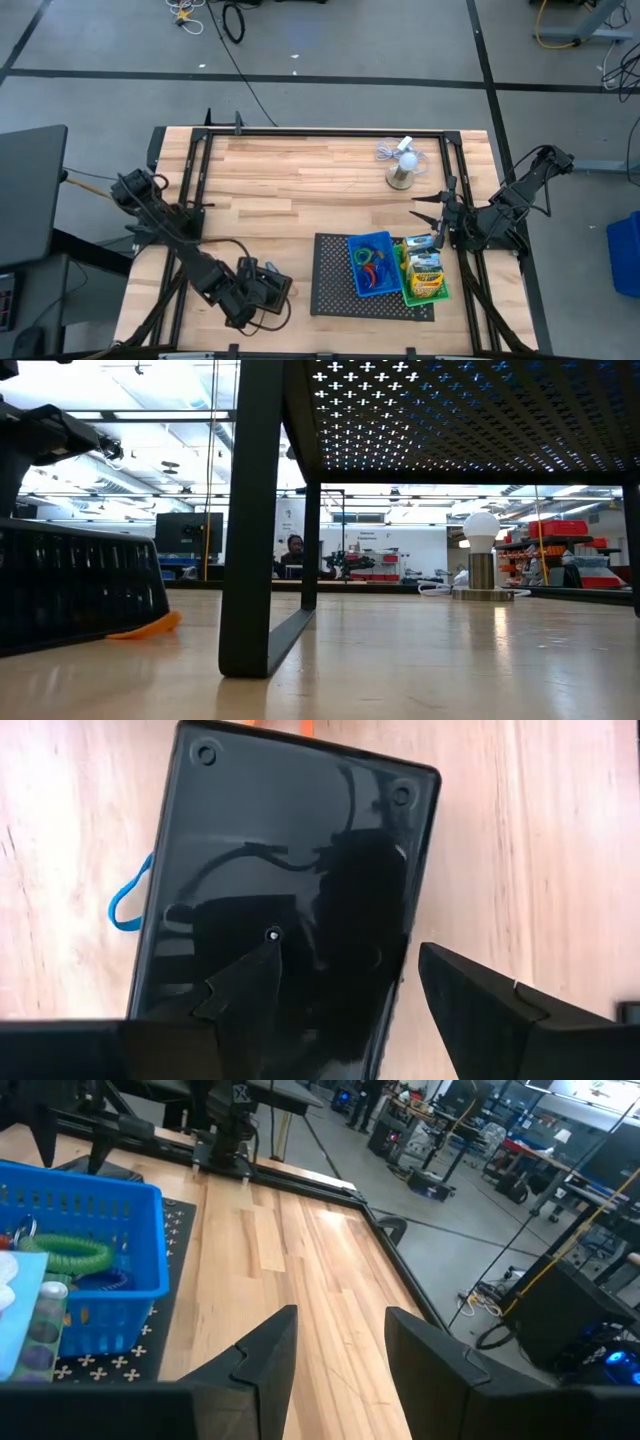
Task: Pick & Place Office Desk Supplies
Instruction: Put the black bin with the rubber bands on the shelf
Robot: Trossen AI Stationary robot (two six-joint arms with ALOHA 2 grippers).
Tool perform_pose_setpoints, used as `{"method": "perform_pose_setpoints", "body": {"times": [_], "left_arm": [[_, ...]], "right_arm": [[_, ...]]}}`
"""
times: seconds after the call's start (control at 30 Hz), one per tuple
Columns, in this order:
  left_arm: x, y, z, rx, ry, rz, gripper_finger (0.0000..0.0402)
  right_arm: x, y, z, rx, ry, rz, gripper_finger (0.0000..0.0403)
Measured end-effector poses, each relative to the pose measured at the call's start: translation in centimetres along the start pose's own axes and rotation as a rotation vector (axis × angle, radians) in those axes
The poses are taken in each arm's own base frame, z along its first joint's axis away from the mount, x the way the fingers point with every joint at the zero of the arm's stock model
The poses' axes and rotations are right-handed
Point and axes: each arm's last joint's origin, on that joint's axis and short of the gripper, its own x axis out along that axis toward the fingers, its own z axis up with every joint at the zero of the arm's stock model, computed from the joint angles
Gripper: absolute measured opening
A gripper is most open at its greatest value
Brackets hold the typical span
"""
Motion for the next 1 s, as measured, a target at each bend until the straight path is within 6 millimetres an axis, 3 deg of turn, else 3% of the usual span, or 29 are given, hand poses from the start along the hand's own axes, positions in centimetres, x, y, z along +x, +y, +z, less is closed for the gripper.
{"method": "perform_pose_setpoints", "body": {"times": [0.3, 0.4, 0.53, 0.6, 0.8, 1.0], "left_arm": [[1.3, -0.3, -0.3, -0.072, -0.009, 0.093, 0.0231], [1.0, 0.0, 0.3, -0.118, 0.013, 0.107, 0.0174], [0.4, -0.2, 1.5, -0.106, 0.022, 0.079, 0.0041], [0.2, -0.2, 1.9, -0.097, 0.010, 0.080, 0.0012], [-0.8, 0.0, 3.2, -0.089, 0.010, 0.110, 0.0003], [-3.0, 1.4, 3.7, -0.132, 0.039, 0.323, 0.0002]], "right_arm": [[0.0, -0.1, 0.0, -0.006, 0.001, -0.035, 0.0160], [0.0, -0.1, 0.0, -0.006, 0.001, -0.036, 0.0160], [0.0, -0.1, 0.0, -0.002, -0.002, -0.036, 0.0160], [0.0, -0.1, 0.1, 0.004, -0.006, -0.037, 0.0160], [0.0, -0.1, 0.1, 0.003, -0.008, -0.037, 0.0160], [0.0, -0.1, 0.2, 0.008, -0.012, -0.034, 0.0160]]}}
